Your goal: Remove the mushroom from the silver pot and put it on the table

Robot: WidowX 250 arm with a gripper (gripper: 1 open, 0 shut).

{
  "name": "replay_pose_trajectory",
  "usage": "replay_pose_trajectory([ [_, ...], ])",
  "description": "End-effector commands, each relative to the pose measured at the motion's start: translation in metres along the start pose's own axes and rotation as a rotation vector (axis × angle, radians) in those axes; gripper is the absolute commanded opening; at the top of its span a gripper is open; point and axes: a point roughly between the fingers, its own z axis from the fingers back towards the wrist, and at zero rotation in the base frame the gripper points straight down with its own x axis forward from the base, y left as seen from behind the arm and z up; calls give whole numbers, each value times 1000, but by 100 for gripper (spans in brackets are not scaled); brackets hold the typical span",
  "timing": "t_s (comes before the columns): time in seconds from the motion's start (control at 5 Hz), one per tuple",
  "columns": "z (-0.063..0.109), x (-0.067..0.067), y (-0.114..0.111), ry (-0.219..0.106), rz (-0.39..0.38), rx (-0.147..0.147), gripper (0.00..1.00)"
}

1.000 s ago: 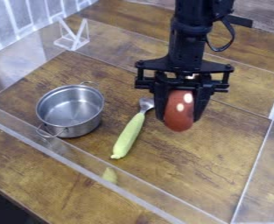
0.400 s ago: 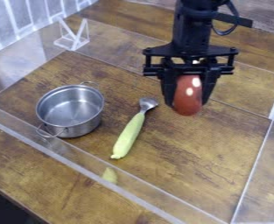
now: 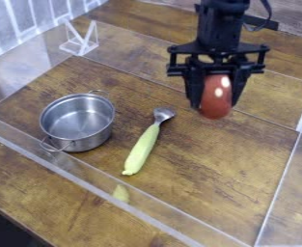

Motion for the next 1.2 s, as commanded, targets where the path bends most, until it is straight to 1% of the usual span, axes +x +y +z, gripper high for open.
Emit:
replay_pose_trajectory([
  [0.0, 27, -1, -5, -45, 9, -50, 0],
  [0.4, 30, -16, 9, -51, -10, -46, 0],
  [0.6, 34, -23, 13, -53, -5, -47, 0],
  [0.8, 36, -21, 8, -55, 15, -49, 0],
  [1.0, 34, -20, 1, -56, 33, -48, 0],
])
